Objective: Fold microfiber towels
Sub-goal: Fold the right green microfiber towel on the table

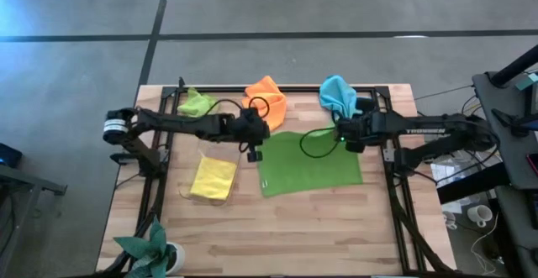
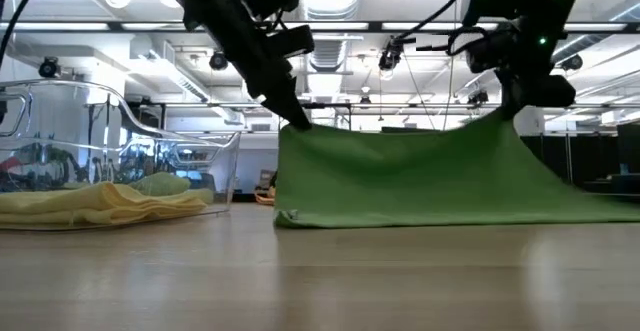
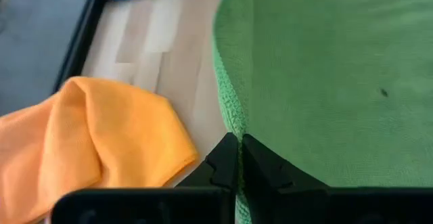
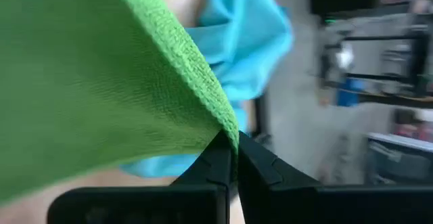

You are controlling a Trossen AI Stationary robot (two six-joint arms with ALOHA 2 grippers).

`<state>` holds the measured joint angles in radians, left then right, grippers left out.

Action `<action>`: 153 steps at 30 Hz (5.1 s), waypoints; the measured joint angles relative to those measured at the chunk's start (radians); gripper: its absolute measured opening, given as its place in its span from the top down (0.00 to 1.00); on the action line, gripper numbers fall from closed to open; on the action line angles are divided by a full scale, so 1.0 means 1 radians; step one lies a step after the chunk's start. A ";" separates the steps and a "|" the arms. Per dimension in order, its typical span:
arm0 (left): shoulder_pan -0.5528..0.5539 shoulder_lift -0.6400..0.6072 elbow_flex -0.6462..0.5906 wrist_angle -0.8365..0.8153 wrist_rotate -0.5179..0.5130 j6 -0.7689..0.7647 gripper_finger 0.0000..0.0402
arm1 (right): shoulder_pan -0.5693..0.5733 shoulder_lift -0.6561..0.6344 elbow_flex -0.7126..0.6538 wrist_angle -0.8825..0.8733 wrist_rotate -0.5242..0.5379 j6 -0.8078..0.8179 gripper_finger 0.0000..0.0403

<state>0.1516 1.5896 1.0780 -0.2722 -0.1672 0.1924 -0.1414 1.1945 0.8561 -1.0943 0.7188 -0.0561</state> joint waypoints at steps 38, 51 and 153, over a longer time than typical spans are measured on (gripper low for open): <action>-0.205 0.141 -0.008 0.037 0.237 -0.084 1.00 | 0.227 0.303 -0.064 -0.056 -0.584 0.107 0.98; -0.230 0.197 -0.007 0.103 0.270 -0.080 1.00 | 0.255 0.346 -0.076 -0.015 -0.651 0.108 0.94; -0.379 0.249 0.035 0.103 0.000 -0.160 1.00 | 0.424 0.329 -0.029 -0.137 -0.637 0.135 0.98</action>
<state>-0.2276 1.8387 1.1129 -0.1691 -0.1673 0.0328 0.2827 1.5234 0.8275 -1.2316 0.0818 0.0785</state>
